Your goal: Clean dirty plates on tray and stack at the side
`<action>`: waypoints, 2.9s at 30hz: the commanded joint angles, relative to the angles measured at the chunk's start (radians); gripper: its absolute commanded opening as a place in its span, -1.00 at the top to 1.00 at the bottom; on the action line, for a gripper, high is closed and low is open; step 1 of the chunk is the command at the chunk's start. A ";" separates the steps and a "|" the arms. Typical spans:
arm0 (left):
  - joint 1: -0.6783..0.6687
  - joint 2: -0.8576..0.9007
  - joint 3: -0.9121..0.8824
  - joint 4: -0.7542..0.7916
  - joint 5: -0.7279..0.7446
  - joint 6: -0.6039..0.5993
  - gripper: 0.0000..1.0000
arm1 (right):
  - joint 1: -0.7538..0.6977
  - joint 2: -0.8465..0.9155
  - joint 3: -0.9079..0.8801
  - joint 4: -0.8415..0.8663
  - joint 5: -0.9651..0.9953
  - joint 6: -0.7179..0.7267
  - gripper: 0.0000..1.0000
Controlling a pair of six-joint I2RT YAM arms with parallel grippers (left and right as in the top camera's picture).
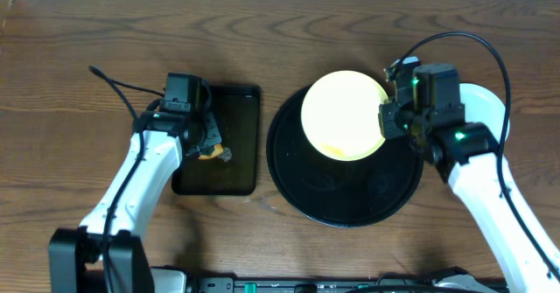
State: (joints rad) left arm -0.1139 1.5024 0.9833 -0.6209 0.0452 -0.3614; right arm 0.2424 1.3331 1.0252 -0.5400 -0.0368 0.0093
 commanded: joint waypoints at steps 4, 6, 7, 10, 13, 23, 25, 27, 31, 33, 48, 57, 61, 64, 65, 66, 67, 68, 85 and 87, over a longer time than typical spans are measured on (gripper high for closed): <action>0.004 0.095 -0.015 0.005 -0.012 0.018 0.85 | 0.149 -0.076 0.002 -0.022 0.385 -0.056 0.97; 0.004 0.114 -0.015 0.005 -0.012 0.018 0.85 | 0.193 -0.077 0.002 -0.034 0.453 -0.055 0.97; 0.004 0.124 -0.015 0.005 -0.012 0.018 0.85 | 0.214 -0.077 0.002 -0.040 0.487 -0.055 0.98; 0.004 0.145 -0.015 0.007 -0.012 0.018 0.85 | 0.291 -0.076 0.002 -0.051 0.639 -0.047 0.98; 0.004 0.147 -0.015 0.012 -0.012 0.018 0.85 | 0.349 -0.076 0.002 -0.050 0.752 -0.048 0.97; 0.004 0.147 -0.015 0.017 -0.012 0.018 0.85 | 0.486 -0.076 0.002 -0.042 1.033 -0.057 0.98; 0.004 0.147 -0.015 0.017 -0.012 0.018 0.85 | 0.497 -0.076 0.002 -0.034 1.067 -0.064 0.97; 0.004 0.147 -0.015 0.017 -0.012 0.018 0.85 | 0.499 -0.076 0.002 -0.027 1.089 -0.066 0.98; 0.004 0.147 -0.015 0.017 -0.012 0.018 0.85 | 0.499 -0.076 0.002 -0.015 1.111 -0.071 0.98; 0.004 0.147 -0.015 0.017 -0.012 0.018 0.85 | 0.499 -0.076 0.002 -0.009 1.120 -0.071 0.98; 0.004 0.147 -0.015 0.043 -0.012 0.185 0.85 | 0.451 -0.076 0.001 0.012 1.041 0.060 0.98; -0.011 0.147 -0.015 0.062 0.000 0.283 0.85 | 0.183 -0.071 0.001 -0.079 0.769 0.327 0.98; -0.026 0.147 -0.015 0.066 0.000 0.300 0.85 | 0.022 -0.057 0.001 -0.099 0.630 0.363 0.98; -0.039 0.147 -0.015 0.066 -0.002 0.324 0.84 | -0.105 -0.043 0.001 -0.101 0.555 0.392 0.98; -0.040 0.147 -0.015 0.066 -0.001 0.323 0.82 | -0.153 -0.037 0.001 -0.101 0.533 0.404 0.98; -0.040 0.147 -0.015 0.065 -0.001 0.323 0.79 | -0.187 -0.032 0.001 -0.100 0.515 0.406 0.98; -0.040 0.147 -0.015 0.064 -0.001 0.323 0.76 | -0.224 -0.026 0.001 -0.099 0.497 0.406 0.98; -0.040 0.147 -0.015 0.063 -0.001 0.323 0.71 | -0.282 -0.016 0.001 -0.100 0.475 0.417 0.98; -0.040 0.145 -0.014 0.044 -0.002 0.274 0.06 | -0.549 0.114 0.001 -0.071 0.113 0.391 0.02; -0.040 0.133 -0.014 0.044 -0.002 0.270 0.03 | -0.541 0.122 0.001 -0.070 0.002 0.307 -0.01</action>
State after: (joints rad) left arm -0.1535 1.6440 0.9810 -0.5728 0.0456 -0.0616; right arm -0.3035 1.4380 1.0245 -0.6094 0.1631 0.4335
